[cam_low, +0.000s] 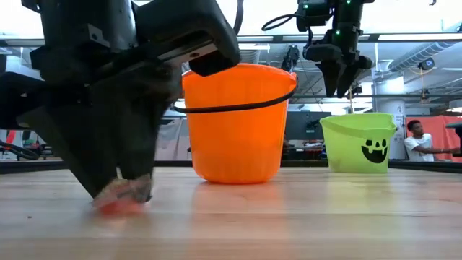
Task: Sort candy by brand, put in halloween buckets
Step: Put the orange candy into the bottom orange bin
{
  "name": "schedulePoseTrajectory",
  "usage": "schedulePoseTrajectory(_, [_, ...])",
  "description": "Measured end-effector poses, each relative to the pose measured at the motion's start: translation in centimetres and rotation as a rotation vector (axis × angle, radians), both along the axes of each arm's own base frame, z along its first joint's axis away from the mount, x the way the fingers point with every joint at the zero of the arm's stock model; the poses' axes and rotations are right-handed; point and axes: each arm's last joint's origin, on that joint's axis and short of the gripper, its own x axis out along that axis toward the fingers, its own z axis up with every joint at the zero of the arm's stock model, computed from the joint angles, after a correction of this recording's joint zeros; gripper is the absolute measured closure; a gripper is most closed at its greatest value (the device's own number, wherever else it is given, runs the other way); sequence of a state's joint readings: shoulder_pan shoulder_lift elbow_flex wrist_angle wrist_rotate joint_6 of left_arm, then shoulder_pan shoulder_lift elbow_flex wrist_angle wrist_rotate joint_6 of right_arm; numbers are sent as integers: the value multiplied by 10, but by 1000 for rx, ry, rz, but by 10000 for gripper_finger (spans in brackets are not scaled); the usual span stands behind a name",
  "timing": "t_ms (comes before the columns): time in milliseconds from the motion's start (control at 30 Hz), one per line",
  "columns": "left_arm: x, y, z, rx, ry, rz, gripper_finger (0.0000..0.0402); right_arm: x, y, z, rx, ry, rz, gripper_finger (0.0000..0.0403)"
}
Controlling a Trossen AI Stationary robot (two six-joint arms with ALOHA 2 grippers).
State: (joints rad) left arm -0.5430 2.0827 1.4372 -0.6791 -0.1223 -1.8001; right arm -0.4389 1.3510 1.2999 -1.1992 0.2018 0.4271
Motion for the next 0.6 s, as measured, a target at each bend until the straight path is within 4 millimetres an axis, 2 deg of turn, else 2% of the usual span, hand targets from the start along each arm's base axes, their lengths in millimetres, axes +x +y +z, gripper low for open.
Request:
schedulePoseTrajectory(133, [-5, 2, -1, 31, 47, -1, 376, 0, 0, 0, -4, 6, 24, 199])
schedulePoseTrajectory(167, [-7, 2, -2, 40, 58, -2, 387, 0, 0, 0, -4, 7, 27, 199])
schedulePoseTrajectory(333, [-12, 3, 10, 31, 76, -66, 383, 1, 0, 0, -10, 7, 48, 199])
schedulePoseTrajectory(400, [-15, 0, 31, 5, 40, -103, 392, 1, 0, 0, -12, 12, 63, 199])
schedulePoseTrajectory(500, [-25, 2, 89, -41, -80, -147, 398, 1, 0, 0, -14, 14, 73, 199])
schedulePoseTrajectory(600, [-41, 14, 138, 3, -198, -194, 399, 1, 0, 0, -17, 14, 83, 199])
